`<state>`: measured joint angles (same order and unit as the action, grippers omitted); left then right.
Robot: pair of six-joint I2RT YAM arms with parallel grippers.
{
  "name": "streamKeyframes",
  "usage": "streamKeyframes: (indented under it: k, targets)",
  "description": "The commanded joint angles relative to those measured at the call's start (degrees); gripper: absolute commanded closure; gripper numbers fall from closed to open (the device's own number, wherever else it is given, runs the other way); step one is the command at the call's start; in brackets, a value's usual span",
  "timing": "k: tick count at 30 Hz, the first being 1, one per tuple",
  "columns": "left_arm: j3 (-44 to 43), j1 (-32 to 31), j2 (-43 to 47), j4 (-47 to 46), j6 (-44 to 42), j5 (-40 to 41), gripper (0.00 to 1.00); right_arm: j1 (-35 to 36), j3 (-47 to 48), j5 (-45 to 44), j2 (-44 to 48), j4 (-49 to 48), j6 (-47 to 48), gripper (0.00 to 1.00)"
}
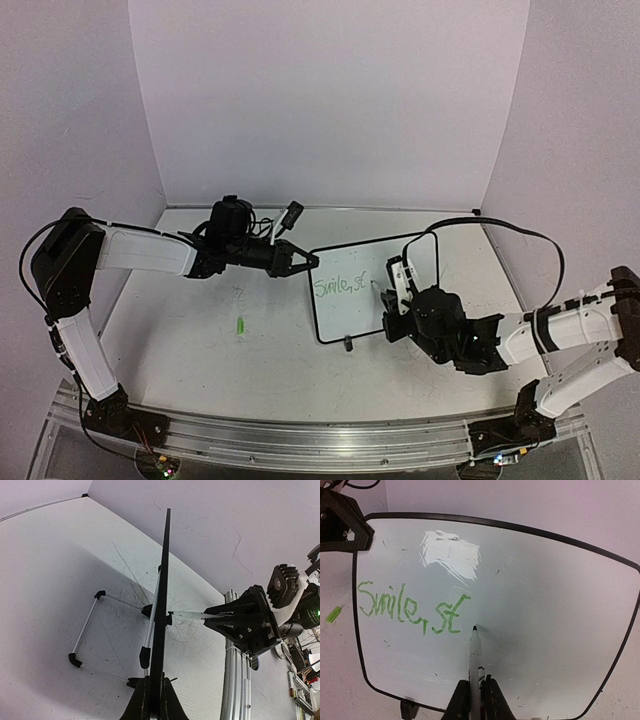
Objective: Write a sentence on the whiteboard
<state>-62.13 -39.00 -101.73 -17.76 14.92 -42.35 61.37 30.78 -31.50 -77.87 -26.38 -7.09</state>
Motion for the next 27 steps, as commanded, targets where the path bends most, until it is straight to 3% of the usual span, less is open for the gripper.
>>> streamKeyframes:
  k: [1,27]
  targets:
    - [-0.3,-0.3,2.4,2.7,-1.1,0.1,1.00,-0.6,2.5,-1.2,-1.0,-1.7,-0.4,1.00]
    - [-0.5,-0.4,2.3,2.9,-1.2,0.1,1.00,-1.3,2.9,2.0,-2.2,-0.9,0.3,1.00]
